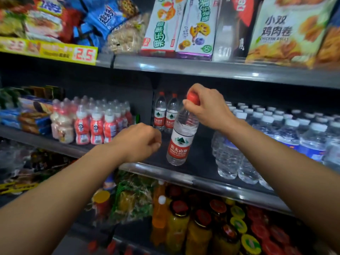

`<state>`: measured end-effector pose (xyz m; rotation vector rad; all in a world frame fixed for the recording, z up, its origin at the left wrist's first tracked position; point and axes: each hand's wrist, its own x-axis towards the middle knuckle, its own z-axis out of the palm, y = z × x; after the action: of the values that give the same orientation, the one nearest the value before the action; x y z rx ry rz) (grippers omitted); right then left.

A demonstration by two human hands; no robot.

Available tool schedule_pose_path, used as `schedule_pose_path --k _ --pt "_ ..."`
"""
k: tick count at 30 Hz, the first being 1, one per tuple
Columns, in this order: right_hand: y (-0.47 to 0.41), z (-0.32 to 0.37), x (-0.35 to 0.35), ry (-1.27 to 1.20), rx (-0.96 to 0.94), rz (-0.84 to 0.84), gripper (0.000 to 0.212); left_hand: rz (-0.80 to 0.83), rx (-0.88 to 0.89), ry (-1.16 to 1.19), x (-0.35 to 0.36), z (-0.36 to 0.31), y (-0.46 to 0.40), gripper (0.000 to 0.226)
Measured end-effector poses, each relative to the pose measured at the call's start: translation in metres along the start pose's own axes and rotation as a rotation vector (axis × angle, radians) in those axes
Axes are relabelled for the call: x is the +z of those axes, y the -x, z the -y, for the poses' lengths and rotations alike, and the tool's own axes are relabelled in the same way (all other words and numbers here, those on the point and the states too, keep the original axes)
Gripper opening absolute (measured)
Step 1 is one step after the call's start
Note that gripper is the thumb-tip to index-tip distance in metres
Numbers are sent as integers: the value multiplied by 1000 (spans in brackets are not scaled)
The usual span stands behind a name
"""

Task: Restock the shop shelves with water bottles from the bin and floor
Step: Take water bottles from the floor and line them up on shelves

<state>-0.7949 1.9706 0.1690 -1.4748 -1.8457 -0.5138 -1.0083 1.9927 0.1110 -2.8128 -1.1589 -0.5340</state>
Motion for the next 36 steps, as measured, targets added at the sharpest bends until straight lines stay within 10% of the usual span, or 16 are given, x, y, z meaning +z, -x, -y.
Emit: schedule_pose_path --k 36 --pt "-174 -232 166 393 368 315 33 -35 71 94 134 92 -204 12"
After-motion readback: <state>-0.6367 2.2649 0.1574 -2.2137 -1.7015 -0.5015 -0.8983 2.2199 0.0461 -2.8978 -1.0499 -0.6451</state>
